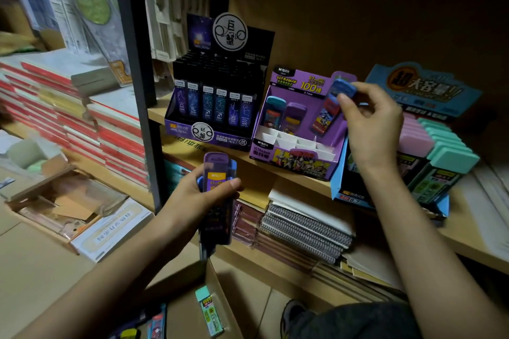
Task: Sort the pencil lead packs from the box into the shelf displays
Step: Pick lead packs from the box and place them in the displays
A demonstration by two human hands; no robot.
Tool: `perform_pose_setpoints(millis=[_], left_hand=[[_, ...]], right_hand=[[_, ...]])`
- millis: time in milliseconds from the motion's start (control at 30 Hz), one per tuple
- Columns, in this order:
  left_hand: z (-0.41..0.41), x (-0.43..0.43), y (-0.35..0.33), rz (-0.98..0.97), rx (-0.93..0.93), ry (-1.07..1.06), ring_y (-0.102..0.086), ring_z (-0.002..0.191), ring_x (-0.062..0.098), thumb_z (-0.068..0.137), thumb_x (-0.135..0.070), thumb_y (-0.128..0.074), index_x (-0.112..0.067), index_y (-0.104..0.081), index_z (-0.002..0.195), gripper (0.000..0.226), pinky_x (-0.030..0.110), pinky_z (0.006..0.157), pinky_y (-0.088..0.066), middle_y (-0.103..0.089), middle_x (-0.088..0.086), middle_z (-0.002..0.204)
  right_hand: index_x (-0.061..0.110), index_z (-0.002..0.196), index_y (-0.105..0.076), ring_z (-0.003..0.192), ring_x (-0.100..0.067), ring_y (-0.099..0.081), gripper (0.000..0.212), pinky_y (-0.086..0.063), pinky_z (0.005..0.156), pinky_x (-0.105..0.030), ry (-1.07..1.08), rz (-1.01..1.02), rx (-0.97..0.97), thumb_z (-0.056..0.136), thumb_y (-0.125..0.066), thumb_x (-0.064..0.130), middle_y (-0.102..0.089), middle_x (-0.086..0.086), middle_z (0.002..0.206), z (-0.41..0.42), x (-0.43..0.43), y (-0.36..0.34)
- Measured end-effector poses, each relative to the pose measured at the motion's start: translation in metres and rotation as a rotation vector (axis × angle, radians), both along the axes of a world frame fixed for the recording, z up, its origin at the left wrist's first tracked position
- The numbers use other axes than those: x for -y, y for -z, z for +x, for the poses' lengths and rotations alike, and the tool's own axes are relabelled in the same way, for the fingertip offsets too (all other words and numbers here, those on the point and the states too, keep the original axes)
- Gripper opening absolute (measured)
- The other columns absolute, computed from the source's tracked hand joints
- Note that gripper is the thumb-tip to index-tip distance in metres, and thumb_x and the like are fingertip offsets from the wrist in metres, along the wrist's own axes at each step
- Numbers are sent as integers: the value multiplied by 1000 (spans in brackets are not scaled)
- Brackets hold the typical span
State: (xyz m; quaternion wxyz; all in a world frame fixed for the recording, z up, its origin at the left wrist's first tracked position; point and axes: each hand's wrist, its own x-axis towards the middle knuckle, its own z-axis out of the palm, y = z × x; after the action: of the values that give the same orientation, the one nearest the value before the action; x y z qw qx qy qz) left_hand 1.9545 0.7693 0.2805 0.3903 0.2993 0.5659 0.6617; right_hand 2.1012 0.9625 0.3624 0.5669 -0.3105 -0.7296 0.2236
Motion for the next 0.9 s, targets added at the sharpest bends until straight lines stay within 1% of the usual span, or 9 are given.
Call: perform_pose_setpoints(millis=[100, 233, 333, 400, 533, 633, 700, 800, 900], left_hand=[[1, 2, 0, 8, 25, 7, -71, 75, 7, 69, -25, -66, -18, -60, 99, 31, 12, 54, -51, -75, -4, 84], [0, 3, 0, 25, 79, 10, -71, 80, 12, 75, -20, -64, -13, -59, 104, 30, 18, 58, -55, -75, 2, 90], [-1, 2, -1, 34, 128, 13, -72, 85, 14, 85, -13, -59, -9, -58, 109, 25, 23, 63, -57, -75, 5, 95], [-2, 3, -1, 44, 154, 17, -72, 85, 15, 88, -10, -56, -8, -59, 107, 20, 22, 61, -57, -75, 5, 95], [-3, 4, -3, 65, 194, 30, -71, 89, 17, 84, -10, -58, -6, -60, 108, 24, 24, 63, -57, -74, 7, 96], [-4, 4, -5, 80, 212, 30, -71, 91, 18, 81, -10, -60, -4, -62, 109, 28, 26, 69, -59, -74, 9, 98], [-3, 3, -6, 84, 219, 36, -71, 91, 19, 84, -7, -58, -3, -62, 109, 26, 26, 69, -58, -74, 10, 99], [-2, 2, -6, 58, 181, 66, -71, 90, 19, 85, -8, -58, -6, -63, 109, 24, 24, 69, -58, -74, 9, 99], [0, 2, -5, 37, 128, 76, -72, 80, 18, 82, -11, -61, -8, -65, 104, 22, 22, 62, -57, -75, 7, 89]], right_hand=[[10, 104, -68, 81, -4, -59, 19, -46, 74, -8, 7, 11, 48, 85, -66, 10, -63, 7, 89, -4, -4, 8], [13, 101, -68, 70, 0, -54, 16, -38, 63, -2, 21, -27, 297, 85, -66, 13, -62, 4, 86, -8, -10, 18], [13, 102, -68, 77, -10, -57, 16, -39, 71, -17, 30, -40, 458, 87, -64, 14, -63, 1, 86, -9, -9, 23], [12, 108, -66, 84, -12, -58, 20, -39, 76, -20, 26, -66, 497, 88, -63, 14, -66, -2, 92, -7, -7, 23], [10, 118, -60, 102, -15, -58, 29, -45, 90, -25, 51, 22, 455, 89, -61, 12, -63, -6, 115, -2, 5, 13], [12, 105, -63, 86, -5, -58, 16, -43, 79, -12, -14, 115, 302, 91, -58, 12, -64, -2, 101, -5, 29, 7], [20, 98, -65, 77, 6, -56, 10, -40, 70, -3, -209, -29, 307, 90, -59, 17, -65, 7, 89, -14, 52, 9], [20, 91, -68, 82, -5, -61, 7, -47, 74, -18, -439, -266, 418, 89, -62, 23, -69, 2, 87, -30, 78, 25], [17, 88, -67, 70, -5, -61, 3, -47, 60, -14, -525, -389, 415, 88, -64, 16, -68, -4, 84, -40, 89, 37]])
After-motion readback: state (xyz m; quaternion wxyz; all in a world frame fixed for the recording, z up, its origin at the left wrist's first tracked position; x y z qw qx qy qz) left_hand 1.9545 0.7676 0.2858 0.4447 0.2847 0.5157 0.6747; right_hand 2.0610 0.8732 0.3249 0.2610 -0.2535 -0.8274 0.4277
